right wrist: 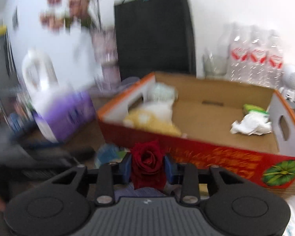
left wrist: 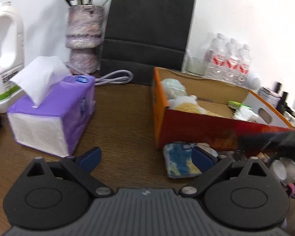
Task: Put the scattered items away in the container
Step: 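Grasp the blue snack packet with the left tool while the right tool grasps the red rose, then carry the packet and rose into the box and open both tools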
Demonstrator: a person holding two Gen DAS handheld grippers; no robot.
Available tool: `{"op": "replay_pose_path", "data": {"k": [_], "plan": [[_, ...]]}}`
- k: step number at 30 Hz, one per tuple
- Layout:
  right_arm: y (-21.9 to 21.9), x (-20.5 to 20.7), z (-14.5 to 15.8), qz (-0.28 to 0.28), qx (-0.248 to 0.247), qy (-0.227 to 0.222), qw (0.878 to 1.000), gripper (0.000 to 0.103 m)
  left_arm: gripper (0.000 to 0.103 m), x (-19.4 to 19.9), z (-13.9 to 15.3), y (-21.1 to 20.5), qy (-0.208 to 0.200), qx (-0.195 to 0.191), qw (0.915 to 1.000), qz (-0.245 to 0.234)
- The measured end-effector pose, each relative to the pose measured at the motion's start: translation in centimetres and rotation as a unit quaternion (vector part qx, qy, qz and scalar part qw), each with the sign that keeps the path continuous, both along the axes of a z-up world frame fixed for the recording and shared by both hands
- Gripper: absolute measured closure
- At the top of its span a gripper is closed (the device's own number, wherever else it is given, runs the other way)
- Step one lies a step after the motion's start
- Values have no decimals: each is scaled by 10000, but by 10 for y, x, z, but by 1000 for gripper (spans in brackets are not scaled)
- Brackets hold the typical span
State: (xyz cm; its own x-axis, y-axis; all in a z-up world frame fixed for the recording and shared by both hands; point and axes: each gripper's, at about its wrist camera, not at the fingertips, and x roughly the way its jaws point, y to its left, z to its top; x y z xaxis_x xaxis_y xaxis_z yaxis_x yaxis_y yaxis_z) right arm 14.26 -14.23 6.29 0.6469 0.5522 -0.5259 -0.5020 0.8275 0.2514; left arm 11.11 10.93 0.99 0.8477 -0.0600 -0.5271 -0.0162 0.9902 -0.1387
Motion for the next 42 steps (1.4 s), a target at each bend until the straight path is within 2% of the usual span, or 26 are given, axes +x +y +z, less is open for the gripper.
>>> {"op": "replay_pose_path", "data": {"k": [4, 9, 11, 13, 14, 15, 16, 19, 22, 24, 26, 30, 34, 36, 38, 42], "plan": [[-69, -10, 11, -275, 1393, 521, 9885, 70, 3, 2, 2, -14, 1, 3, 9991, -420], [-119, -31, -4, -388, 2261, 954, 9687, 70, 3, 17, 2, -41, 80, 134, 9968, -781], [-131, -39, -8, -430, 2473, 1039, 9624, 69, 15, 27, -3, -55, 288, 381, 9958, -785], [-135, -49, -6, -629, 2211, 854, 9695, 69, 42, 31, -11, -65, 484, 710, 9933, -769], [-134, -56, -3, -783, 1896, 692, 9763, 68, 45, 28, -13, -65, 458, 786, 9928, -776], [-132, -63, 0, -905, 1569, 525, 9820, 68, 67, 24, -13, -64, 435, 781, 9932, -748], [-131, -71, 3, -975, 1288, 381, 9861, 68, 95, 21, -12, -61, 455, 691, 9940, -719], [-126, -88, 2, -956, 770, 235, 9922, 67, 95, 15, -8, -52, 493, 306, 9963, -627], [-115, -103, 0, -936, 293, 74, 9952, 67, 95, -2, -3, -53, 346, 450, 9971, -499], [-107, -116, -1, -979, -140, -129, 9950, 67, 95, -25, 8, -54, 224, 431, 9979, -435], [-103, -128, -3, -1001, -340, -147, 9943, 67, 95, -51, 21, -58, 33, 352, 9986, -405], [-103, -154, -10, -1040, -384, -128, 9938, 67, 95, -109, 29, -75, -34, -20, 9982, -594], [-101, -180, -16, -1117, -467, -248, 9923, 67, 95, -147, 21, -102, 42, 221, 9967, -783], [-101, -192, -17, -1045, -484, -342, 9928, 66, 95, -159, 17, -110, 56, 387, 9969, -687], [-104, -202, -19, -1005, -486, -418, 9929, 66, 95, -170, 17, -112, 53, 324, 9979, -553], [-113, -210, -20, -987, -389, -420, 9935, 66, 95, -186, 25, -112, -257, 239, 9991, -247]]}}
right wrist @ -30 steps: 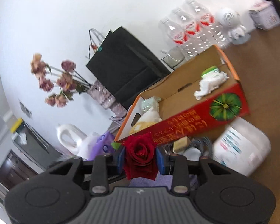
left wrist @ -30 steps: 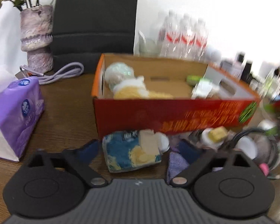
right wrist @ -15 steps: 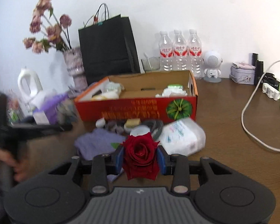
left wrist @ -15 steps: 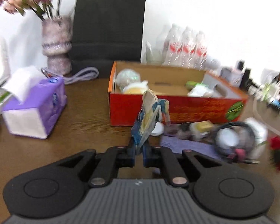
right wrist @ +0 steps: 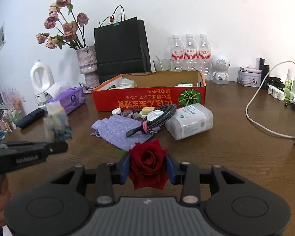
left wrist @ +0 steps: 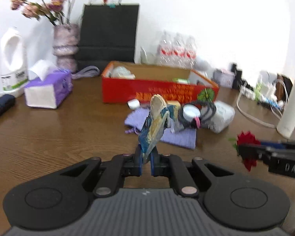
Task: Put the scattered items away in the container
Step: 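Carry the packet and rose into the box and open both tools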
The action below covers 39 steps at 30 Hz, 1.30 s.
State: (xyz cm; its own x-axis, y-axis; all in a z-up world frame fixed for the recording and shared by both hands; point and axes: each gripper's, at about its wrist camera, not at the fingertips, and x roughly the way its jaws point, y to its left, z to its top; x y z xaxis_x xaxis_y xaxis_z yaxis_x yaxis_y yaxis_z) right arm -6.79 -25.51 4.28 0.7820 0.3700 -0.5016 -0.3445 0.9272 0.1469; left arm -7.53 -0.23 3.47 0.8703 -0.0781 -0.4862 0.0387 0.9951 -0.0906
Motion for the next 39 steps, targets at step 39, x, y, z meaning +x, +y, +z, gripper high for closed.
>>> {"op": "replay_pose_path", "data": {"k": [39], "plan": [[-3, 237, 97, -95, 326, -411, 9986, 64, 94, 250, 75, -7, -445, 290, 9981, -306]]}}
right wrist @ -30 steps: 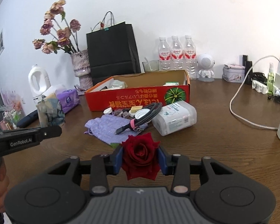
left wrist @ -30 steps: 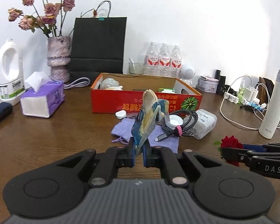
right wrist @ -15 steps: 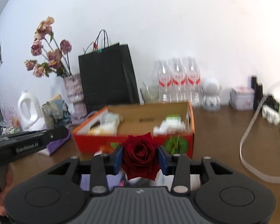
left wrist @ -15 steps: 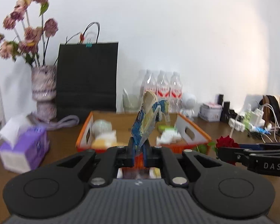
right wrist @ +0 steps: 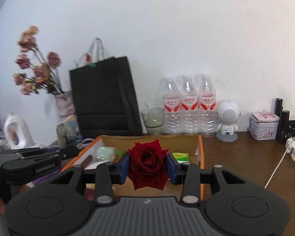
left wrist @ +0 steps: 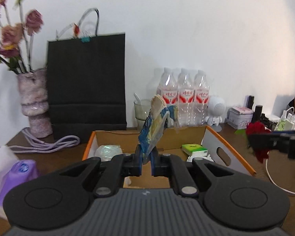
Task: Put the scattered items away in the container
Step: 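Carry the packet and rose into the box and open both tools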
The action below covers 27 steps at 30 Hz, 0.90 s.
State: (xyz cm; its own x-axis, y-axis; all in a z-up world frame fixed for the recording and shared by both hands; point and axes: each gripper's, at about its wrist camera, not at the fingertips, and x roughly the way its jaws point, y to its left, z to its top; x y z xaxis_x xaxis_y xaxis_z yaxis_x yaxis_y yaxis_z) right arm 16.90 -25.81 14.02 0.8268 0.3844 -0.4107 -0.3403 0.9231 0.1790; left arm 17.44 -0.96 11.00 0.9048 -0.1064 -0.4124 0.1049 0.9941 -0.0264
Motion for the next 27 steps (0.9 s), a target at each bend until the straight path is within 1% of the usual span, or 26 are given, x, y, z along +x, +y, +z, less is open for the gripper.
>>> {"op": "replay_pose_path", "data": {"k": [2, 3, 5, 8, 10, 11, 12, 13, 14, 15, 16, 18, 19, 20, 21, 22, 23, 24, 26, 27], "plan": [[2, 27, 7, 96, 37, 133, 9999, 64, 94, 31, -3, 2, 378, -103, 9990, -220], [6, 42, 9, 190, 43, 213, 9996, 64, 94, 45, -5, 1, 573, -85, 9980, -254], [15, 78, 10, 408, 4, 536, 9977, 64, 94, 71, -7, -5, 822, 137, 9955, -445], [33, 137, -2, 554, -131, 1242, 9906, 64, 93, 116, -15, -16, 1179, 620, 9897, -532], [47, 170, -16, 452, -291, 1641, 9850, 64, 92, 147, -28, -20, 1543, 1011, 9805, -683], [54, 184, -23, 393, -410, 1761, 9827, 64, 92, 157, -36, -20, 1645, 1196, 9770, -638], [61, 196, -31, 357, -543, 1866, 9803, 64, 92, 168, -45, -22, 1794, 1426, 9710, -682], [67, 206, -39, 329, -641, 1977, 9776, 64, 86, 177, -53, -24, 1958, 1576, 9647, -792], [72, 215, -46, 308, -697, 2067, 9754, 64, 81, 185, -59, -24, 2087, 1650, 9601, -860], [76, 221, -51, 306, -732, 2081, 9749, 62, 64, 190, -61, -24, 2108, 1667, 9593, -873], [79, 226, -55, 273, -761, 2045, 9755, 60, 47, 191, -61, -22, 2046, 1622, 9616, -840], [83, 236, -64, 151, -788, 2126, 9738, 60, 32, 192, -57, -13, 1938, 1320, 9693, -743], [82, 239, -67, 136, -729, 2204, 9726, 59, 31, 193, -54, -9, 1954, 1170, 9709, -746], [80, 241, -68, 118, -624, 2227, 9728, 54, 31, 192, -51, -3, 1935, 1048, 9726, -746], [77, 240, -67, 100, -517, 2226, 9735, 50, 28, 191, -48, 1, 1902, 984, 9742, -706], [74, 239, -65, 78, -441, 2238, 9736, 42, 26, 191, -44, 3, 1914, 988, 9746, -615], [71, 237, -61, 35, -393, 2243, 9737, 39, 26, 191, -41, 6, 1929, 981, 9751, -494], [69, 235, -56, -12, -390, 2246, 9737, 39, 23, 189, -37, 11, 1962, 918, 9756, -350], [64, 229, -48, -44, -458, 2274, 9727, 38, 15, 185, -29, 21, 2103, 679, 9752, -99], [62, 224, -43, -55, -509, 2303, 9718, 36, 7, 183, -26, 26, 2170, 557, 9746, 23]]}}
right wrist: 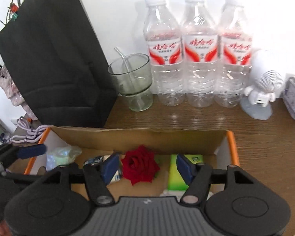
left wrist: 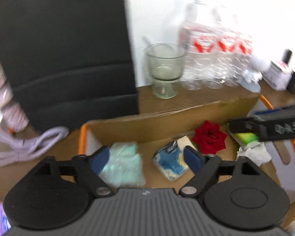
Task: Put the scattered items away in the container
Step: 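Carry the packet and rose into the box and open both tools, then move both tools back toward the purple cloth and cable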
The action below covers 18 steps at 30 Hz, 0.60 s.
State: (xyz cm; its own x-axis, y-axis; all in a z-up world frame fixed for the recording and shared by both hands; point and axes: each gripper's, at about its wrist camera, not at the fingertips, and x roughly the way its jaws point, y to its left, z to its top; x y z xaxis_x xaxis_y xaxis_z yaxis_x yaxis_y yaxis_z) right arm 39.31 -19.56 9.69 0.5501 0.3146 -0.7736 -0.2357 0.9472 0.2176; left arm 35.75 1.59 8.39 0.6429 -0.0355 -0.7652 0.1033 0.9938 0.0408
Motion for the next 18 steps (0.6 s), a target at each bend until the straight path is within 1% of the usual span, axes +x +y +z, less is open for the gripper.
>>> {"op": "replay_pose_path", "data": {"k": [1, 2, 4, 6, 8, 9, 10, 11, 12, 14, 15, 16, 17, 18], "plan": [[-2, -5, 3, 6, -66, 35, 10000, 33, 3, -3, 3, 3, 32, -36, 9999, 106], [-3, -11, 6, 21, -143, 63, 9999, 29, 3, -8, 6, 5, 32, -22, 9999, 153], [-4, -24, 10, 70, -260, 99, 9996, 26, 0, -20, 11, 5, 23, 76, 9998, 160], [-7, -38, 14, 83, -301, 76, 9995, 26, 0, -33, 16, 5, 36, 136, 9996, 234], [-10, -57, 20, 41, -279, -26, 9996, 26, 0, -51, 23, 3, -78, 218, 9990, 378], [-10, -70, 23, 5, -266, -146, 9995, 26, 0, -65, 29, 1, -275, 278, 9981, 470], [-11, -87, 27, -57, -237, -368, 9990, 26, 0, -82, 34, 0, -595, 291, 9964, 522], [-12, -113, 31, -135, -157, -815, 9965, 26, 0, -102, 39, -2, -1018, 270, 9929, 560], [-12, -139, 33, -161, -84, -1332, 9909, 25, 0, -124, 42, -5, -1477, 209, 9870, 591], [-10, -188, 28, -80, -80, -2237, 9746, 17, 0, -164, 41, -9, -2256, -40, 9727, 537], [-9, -206, 24, -45, -143, -2477, 9687, 17, 0, -182, 39, -10, -2552, -179, 9654, 502], [-8, -219, 19, -20, -180, -2591, 9657, 17, 0, -194, 36, -12, -2699, -259, 9613, 495], [-8, -230, 15, -13, -166, -2634, 9645, 17, 0, -203, 32, -15, -2728, -269, 9603, 526], [-9, -238, 11, -38, -122, -2622, 9649, 17, 0, -209, 29, -17, -2677, -231, 9617, 550]]}}
